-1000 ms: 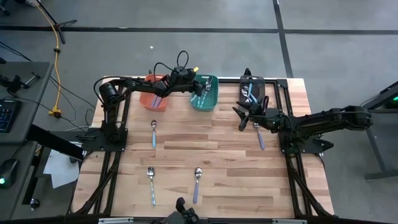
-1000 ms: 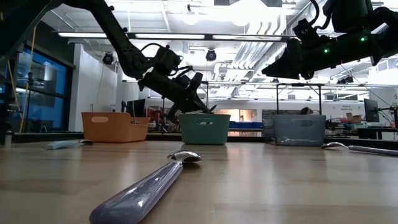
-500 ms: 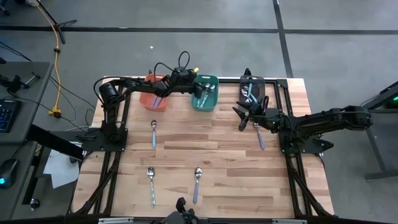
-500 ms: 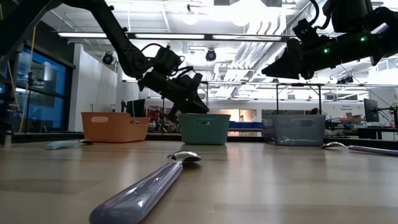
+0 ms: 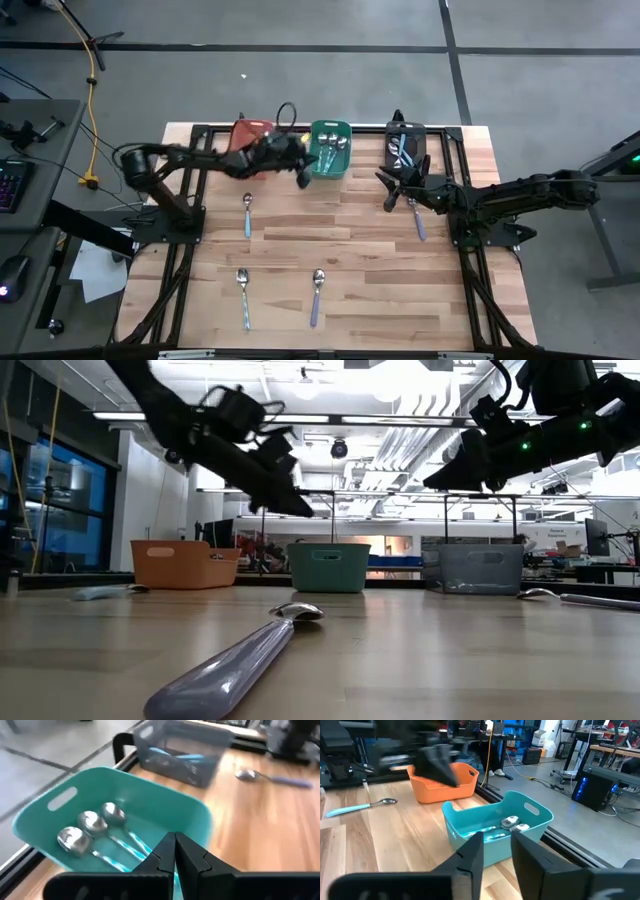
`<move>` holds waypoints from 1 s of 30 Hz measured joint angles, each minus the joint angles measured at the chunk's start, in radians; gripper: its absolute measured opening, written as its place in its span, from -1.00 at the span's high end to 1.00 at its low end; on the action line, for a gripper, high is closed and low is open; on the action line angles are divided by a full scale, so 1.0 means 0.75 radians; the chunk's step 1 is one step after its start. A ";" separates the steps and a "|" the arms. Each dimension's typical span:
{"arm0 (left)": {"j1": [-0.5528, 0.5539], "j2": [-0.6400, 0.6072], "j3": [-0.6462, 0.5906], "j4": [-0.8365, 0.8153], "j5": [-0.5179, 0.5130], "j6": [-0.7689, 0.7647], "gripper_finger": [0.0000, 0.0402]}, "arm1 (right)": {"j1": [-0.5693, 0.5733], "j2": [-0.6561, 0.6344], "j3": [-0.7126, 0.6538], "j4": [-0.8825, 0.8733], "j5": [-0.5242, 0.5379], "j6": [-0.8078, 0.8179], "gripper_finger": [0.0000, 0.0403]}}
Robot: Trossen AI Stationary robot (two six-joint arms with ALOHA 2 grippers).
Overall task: Sort silverware by color (type)
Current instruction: Put the purple spoon into the orange bin
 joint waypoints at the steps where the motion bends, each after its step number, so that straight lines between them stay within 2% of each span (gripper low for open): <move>1: -0.034 -0.039 -0.045 0.012 -0.031 0.018 1.00 | 0.000 0.000 0.000 0.000 0.000 0.000 0.65; 5: -0.180 -0.196 -0.211 0.008 -0.183 0.021 0.99 | 0.000 0.000 0.000 -0.010 0.000 0.004 0.84; 9: -0.327 -0.360 -0.317 -0.064 -0.316 -0.085 0.99 | 0.000 0.000 0.000 -0.022 -0.001 0.001 0.96; 17: -0.655 -0.581 -0.347 -0.559 -0.650 -0.410 0.98 | 0.000 0.000 0.000 -0.031 -0.001 0.000 1.00; 22: -0.782 -0.595 -0.348 -0.675 -0.637 -0.623 0.98 | 0.000 0.000 0.000 -0.034 -0.012 0.000 1.00; 25: -0.839 -0.569 -0.348 -0.685 -0.627 -0.660 0.95 | 0.000 0.000 0.000 -0.054 -0.102 0.000 1.00; 28: -0.900 -0.533 -0.377 -0.592 -0.705 -0.645 0.94 | 0.009 0.000 0.000 -0.065 -0.203 0.014 1.00; 30: -0.924 -0.512 -0.452 -0.458 -0.721 -0.645 0.97 | 0.036 0.000 0.000 -0.072 -0.208 0.036 1.00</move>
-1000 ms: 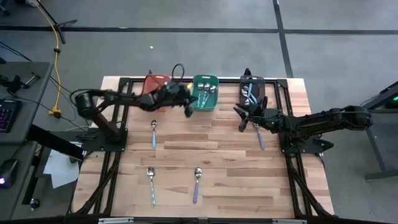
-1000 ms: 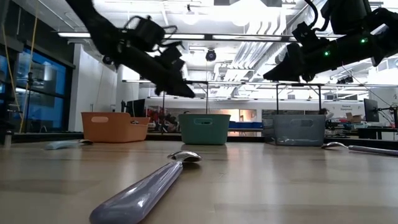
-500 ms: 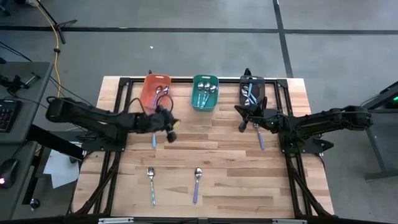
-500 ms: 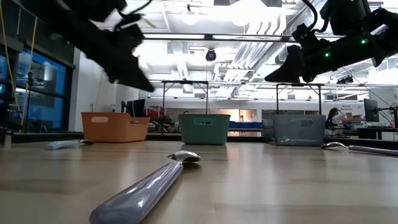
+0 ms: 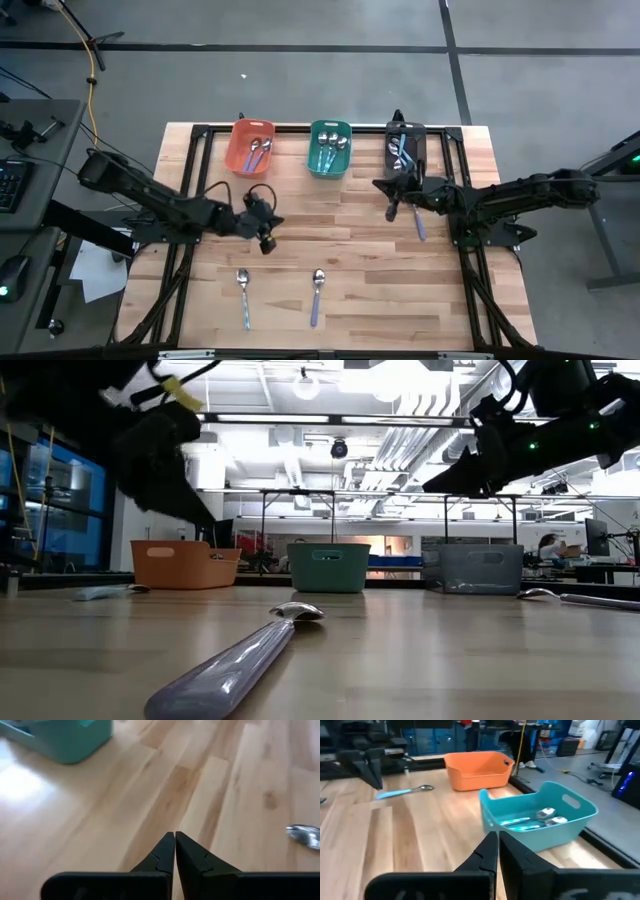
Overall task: Sort silverware by color (type)
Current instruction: Put the purple spoon into the orange bin
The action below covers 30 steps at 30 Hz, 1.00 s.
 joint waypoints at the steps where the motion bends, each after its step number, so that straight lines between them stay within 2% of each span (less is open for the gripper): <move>1: -0.002 0.011 -0.039 0.087 0.016 0.000 0.98 | 0.019 0.000 0.000 -0.011 0.010 0.000 1.00; 7: -0.010 0.038 -0.286 0.646 0.103 0.008 0.99 | 0.150 0.000 0.000 -0.102 0.132 0.047 1.00; 10: -0.019 0.035 -0.351 0.790 0.132 0.045 1.00 | 0.213 0.001 0.000 -0.180 0.188 0.107 1.00; 13: -0.029 0.035 -0.367 0.833 0.172 0.108 1.00 | 0.274 0.002 0.000 -0.203 0.188 0.153 0.94; 17: -0.042 0.035 -0.338 0.826 0.245 0.206 1.00 | 0.350 0.025 0.003 -0.201 0.196 0.199 0.75; 20: -0.049 0.035 -0.273 0.803 0.349 0.337 1.00 | 0.384 0.068 0.039 -0.212 0.228 0.219 0.59; 24: -0.049 0.037 -0.107 0.594 0.502 0.510 1.00 | 0.393 0.145 0.111 -0.217 0.233 0.210 0.45; 30: -0.092 0.180 0.166 0.328 0.598 0.726 1.00 | 0.391 0.257 0.196 -0.238 0.233 0.174 0.39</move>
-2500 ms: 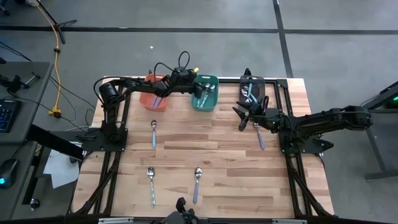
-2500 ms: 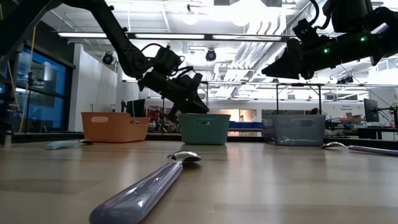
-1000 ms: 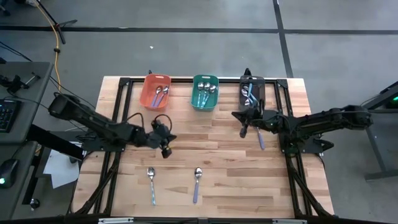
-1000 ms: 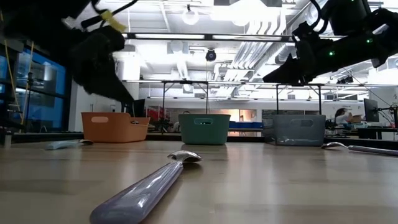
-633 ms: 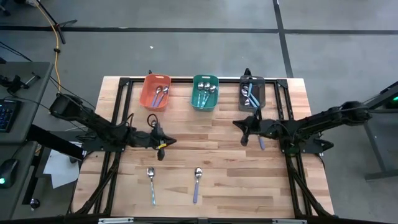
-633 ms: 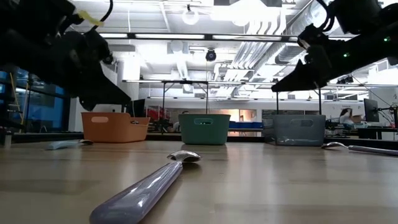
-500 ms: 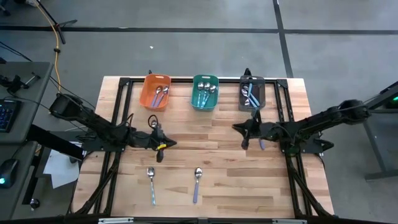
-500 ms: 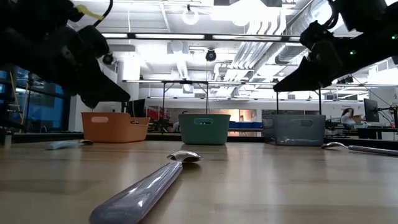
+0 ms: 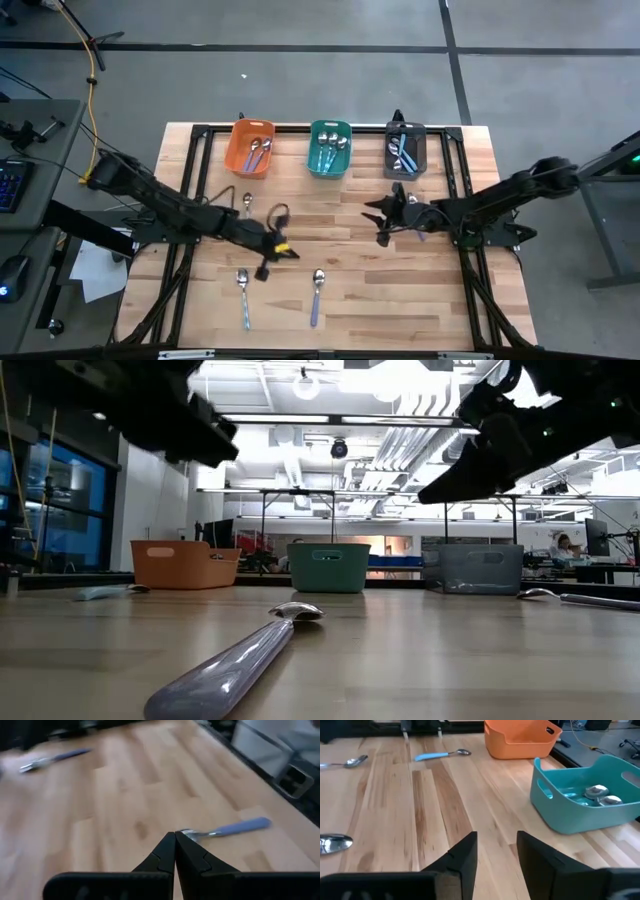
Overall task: Sort silverware by color (type)
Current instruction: Put the purple spoon into the orange bin
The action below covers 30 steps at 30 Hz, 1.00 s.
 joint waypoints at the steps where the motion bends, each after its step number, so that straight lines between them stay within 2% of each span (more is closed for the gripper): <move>1: -0.013 0.041 0.042 -0.021 0.026 0.028 0.99 | 0.000 0.016 0.008 0.001 0.000 -0.001 0.38; 9: -0.120 0.392 0.352 -0.243 0.169 0.291 0.84 | 0.001 0.089 0.015 -0.020 0.000 0.003 0.38; 16: -0.161 0.621 0.546 -0.332 0.136 0.478 0.59 | 0.001 0.093 0.015 -0.024 0.000 -0.002 0.38; 22: -0.123 0.709 0.671 -0.455 0.073 0.640 0.46 | 0.001 0.093 0.015 -0.030 0.000 -0.037 0.38; 30: -0.046 0.799 0.721 -0.506 0.106 0.775 0.52 | 0.001 0.093 0.015 -0.030 0.000 -0.062 0.38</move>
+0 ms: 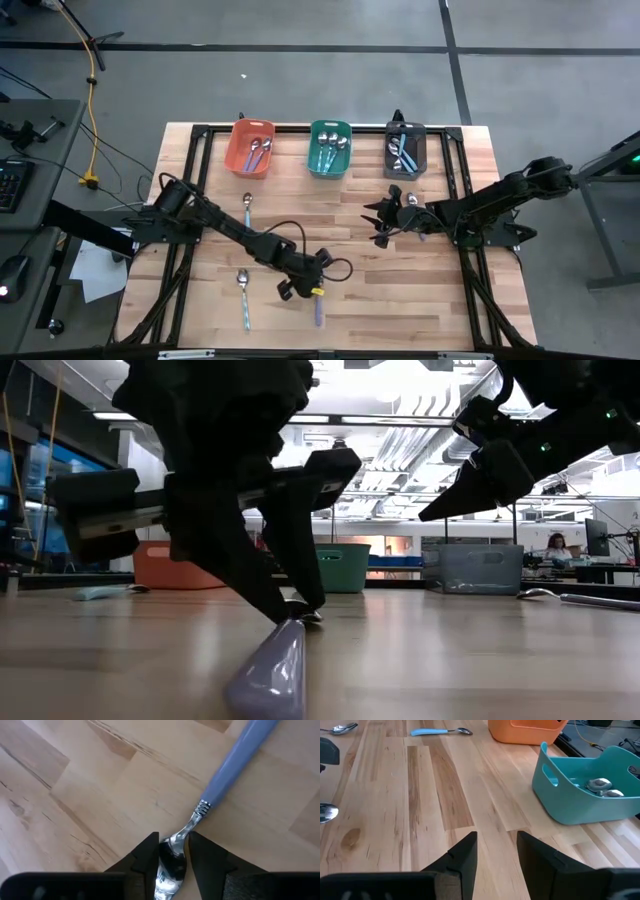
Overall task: Sort silverware by color (type)
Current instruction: Put the purple spoon into the orange bin
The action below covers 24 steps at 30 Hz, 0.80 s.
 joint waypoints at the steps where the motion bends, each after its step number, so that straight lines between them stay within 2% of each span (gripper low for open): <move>1: 0.005 0.001 0.000 -0.002 0.002 0.004 0.53 | 0.000 0.000 0.000 0.000 0.000 0.000 0.38; 7: 0.037 0.003 0.001 -0.044 0.003 -0.010 0.59 | 0.000 0.000 0.000 -0.005 0.000 0.000 0.38; 16: 0.050 -0.011 0.000 -0.234 -0.032 -0.113 0.80 | 0.000 -0.001 0.000 -0.005 0.000 0.000 0.38; 21: 0.049 -0.031 -0.001 -0.259 -0.063 -0.161 0.93 | 0.000 -0.001 0.000 -0.006 0.000 0.000 0.38; 24: 0.048 -0.056 -0.004 -0.313 -0.087 -0.196 0.95 | 0.000 -0.001 0.000 -0.010 0.000 0.000 0.38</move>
